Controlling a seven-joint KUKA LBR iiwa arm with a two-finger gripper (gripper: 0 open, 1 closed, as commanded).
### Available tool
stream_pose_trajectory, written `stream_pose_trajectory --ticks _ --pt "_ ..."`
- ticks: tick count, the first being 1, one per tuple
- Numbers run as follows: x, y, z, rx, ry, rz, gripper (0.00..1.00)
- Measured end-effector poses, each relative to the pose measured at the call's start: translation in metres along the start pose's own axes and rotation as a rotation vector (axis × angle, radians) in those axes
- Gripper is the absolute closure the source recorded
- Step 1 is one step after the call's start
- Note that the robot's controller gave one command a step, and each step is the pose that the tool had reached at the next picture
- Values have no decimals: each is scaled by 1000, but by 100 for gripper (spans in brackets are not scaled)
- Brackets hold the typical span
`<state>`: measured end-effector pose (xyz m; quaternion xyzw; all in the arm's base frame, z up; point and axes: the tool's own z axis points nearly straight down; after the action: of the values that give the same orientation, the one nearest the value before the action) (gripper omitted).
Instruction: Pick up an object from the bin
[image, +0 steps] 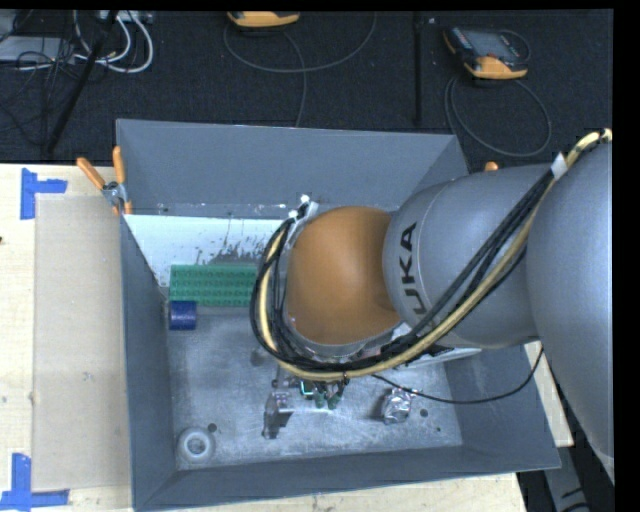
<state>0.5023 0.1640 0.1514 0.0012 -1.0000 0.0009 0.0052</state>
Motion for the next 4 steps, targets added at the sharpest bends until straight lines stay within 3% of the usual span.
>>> stream_pose_trajectory --ticks 1,2,3,4 --pt "24 57 78 1 -31 -565 0" --pt "30 82 51 1 -13 -902 0" --pt "18 76 48 4 -10 -1328 0" --pt "11 86 77 5 -22 -1444 0"
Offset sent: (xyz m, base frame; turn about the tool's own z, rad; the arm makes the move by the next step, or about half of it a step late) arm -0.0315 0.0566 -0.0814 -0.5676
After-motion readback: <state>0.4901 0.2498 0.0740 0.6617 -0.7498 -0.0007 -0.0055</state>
